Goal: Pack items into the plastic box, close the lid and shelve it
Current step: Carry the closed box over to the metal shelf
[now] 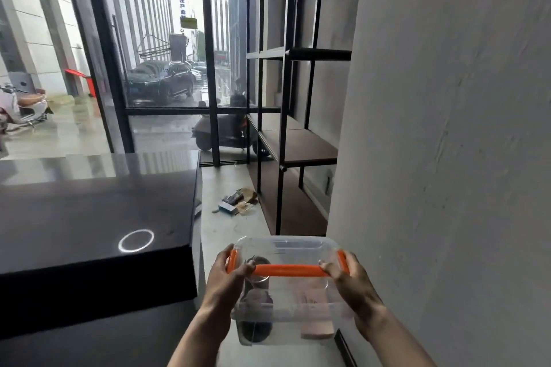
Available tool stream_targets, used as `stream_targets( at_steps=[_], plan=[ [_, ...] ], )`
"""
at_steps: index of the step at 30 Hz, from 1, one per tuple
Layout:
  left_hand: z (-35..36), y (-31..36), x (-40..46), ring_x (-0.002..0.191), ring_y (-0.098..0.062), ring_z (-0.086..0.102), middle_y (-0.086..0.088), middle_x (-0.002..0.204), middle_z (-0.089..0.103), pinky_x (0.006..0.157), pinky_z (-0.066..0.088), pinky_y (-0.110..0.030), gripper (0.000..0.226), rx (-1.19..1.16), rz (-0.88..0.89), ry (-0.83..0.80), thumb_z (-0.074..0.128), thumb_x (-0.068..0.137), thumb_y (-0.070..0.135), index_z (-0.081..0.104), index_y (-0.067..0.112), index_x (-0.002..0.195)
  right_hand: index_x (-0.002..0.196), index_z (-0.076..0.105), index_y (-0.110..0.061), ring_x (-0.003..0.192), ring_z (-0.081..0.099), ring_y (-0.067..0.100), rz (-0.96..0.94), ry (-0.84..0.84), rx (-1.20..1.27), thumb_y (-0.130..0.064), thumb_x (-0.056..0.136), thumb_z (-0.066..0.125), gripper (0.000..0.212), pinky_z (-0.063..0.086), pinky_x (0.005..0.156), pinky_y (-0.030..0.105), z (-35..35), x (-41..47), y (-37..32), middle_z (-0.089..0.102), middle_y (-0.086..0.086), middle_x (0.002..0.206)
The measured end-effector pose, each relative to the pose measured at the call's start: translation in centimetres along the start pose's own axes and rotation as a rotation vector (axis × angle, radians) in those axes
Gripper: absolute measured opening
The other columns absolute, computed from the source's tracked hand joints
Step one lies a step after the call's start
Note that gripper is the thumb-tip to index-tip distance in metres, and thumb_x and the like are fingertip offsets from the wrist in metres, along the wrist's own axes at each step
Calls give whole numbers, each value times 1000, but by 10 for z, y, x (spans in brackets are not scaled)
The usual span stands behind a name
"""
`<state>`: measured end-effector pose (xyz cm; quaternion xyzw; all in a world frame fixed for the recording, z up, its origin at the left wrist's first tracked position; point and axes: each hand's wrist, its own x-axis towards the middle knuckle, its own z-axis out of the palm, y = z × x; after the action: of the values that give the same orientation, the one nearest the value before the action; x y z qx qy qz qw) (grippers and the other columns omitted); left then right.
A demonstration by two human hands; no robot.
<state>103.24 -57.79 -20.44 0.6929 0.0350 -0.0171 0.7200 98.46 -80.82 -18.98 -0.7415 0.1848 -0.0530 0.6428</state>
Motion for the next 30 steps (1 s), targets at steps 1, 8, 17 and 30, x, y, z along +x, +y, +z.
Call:
stream_targets(
  at_steps=[1, 8, 17, 30],
  plan=[
    [7, 5, 25, 122, -30, 53, -13, 145, 50, 84, 49, -36, 72, 2, 1, -7, 72, 87, 15, 38, 21, 150, 153, 37, -22, 93, 60, 17, -11, 10, -8, -27, 99, 63, 60, 48, 65, 26, 2, 25, -7, 55, 8, 131],
    [58, 12, 208, 125, -31, 52, -11, 142, 52, 99, 43, -47, 74, 21, -16, 15, 74, 85, 21, 38, 22, 149, 154, 37, -20, 94, 59, 17, -9, -17, -11, -24, 99, 63, 62, 48, 58, 20, 22, 224, -32, 53, 4, 124],
    [120, 48, 446, 124, -30, 51, -12, 143, 50, 106, 41, -52, 70, 44, 4, 162, 73, 86, 18, 40, 20, 148, 153, 37, -21, 85, 57, 4, -30, -167, 23, -25, 99, 63, 60, 47, 58, 17, 50, 496, -103, 54, 2, 114],
    [105, 52, 763, 128, -32, 48, -10, 145, 46, 107, 39, -52, 77, -22, -17, 240, 76, 83, 24, 36, 21, 149, 152, 37, -22, 111, 55, 23, -91, -296, -80, -30, 98, 63, 61, 47, 87, 36, 187, 811, -159, 52, 5, 128]
  ],
)
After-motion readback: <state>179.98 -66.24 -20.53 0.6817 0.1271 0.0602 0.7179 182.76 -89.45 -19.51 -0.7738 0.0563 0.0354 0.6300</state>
